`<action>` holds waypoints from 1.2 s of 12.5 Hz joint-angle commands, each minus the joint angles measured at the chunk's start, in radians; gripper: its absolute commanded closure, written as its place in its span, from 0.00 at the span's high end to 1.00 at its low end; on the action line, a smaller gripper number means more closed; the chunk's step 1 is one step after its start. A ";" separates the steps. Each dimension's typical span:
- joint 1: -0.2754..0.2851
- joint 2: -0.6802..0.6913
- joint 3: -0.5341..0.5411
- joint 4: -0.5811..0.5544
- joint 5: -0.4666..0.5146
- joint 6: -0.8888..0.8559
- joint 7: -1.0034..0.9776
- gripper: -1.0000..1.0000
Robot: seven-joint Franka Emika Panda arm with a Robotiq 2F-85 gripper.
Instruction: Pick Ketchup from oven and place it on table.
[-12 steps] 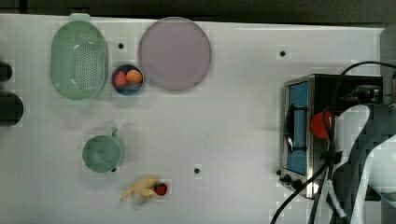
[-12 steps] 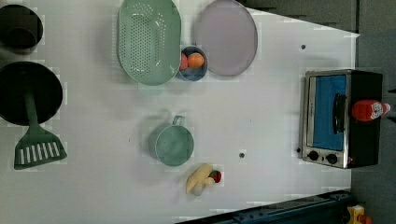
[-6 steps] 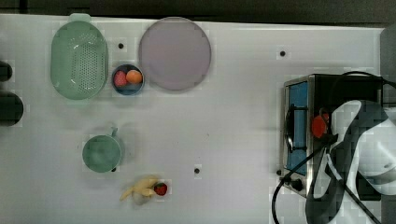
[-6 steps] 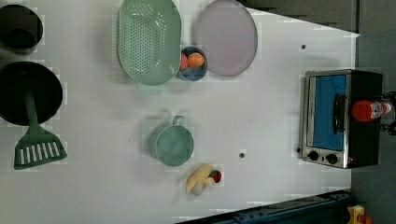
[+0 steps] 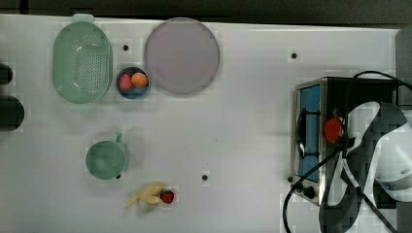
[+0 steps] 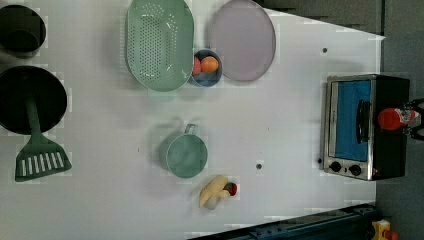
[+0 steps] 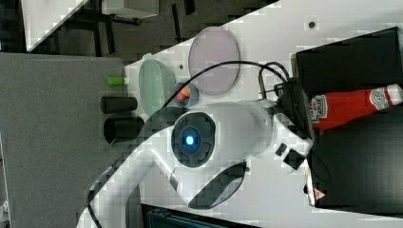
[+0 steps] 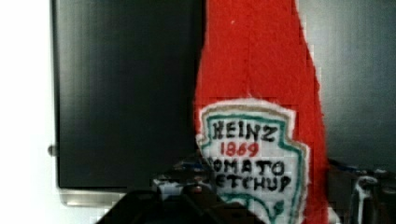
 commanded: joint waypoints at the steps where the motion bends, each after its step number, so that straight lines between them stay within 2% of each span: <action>1: -0.010 -0.004 0.002 0.011 -0.010 0.021 -0.013 0.64; 3: 0.002 -0.030 0.005 0.052 -0.035 0.000 -0.026 0.64; 6: 0.040 -0.093 0.017 0.141 -0.136 -0.141 -0.096 0.64; 8: 0.072 -0.138 0.045 0.188 -0.151 -0.230 -0.196 0.64; 12: 0.131 -0.209 0.157 0.205 -0.151 -0.299 -0.409 0.64; 15: 0.164 -0.213 0.269 0.198 -0.152 -0.315 -0.508 0.64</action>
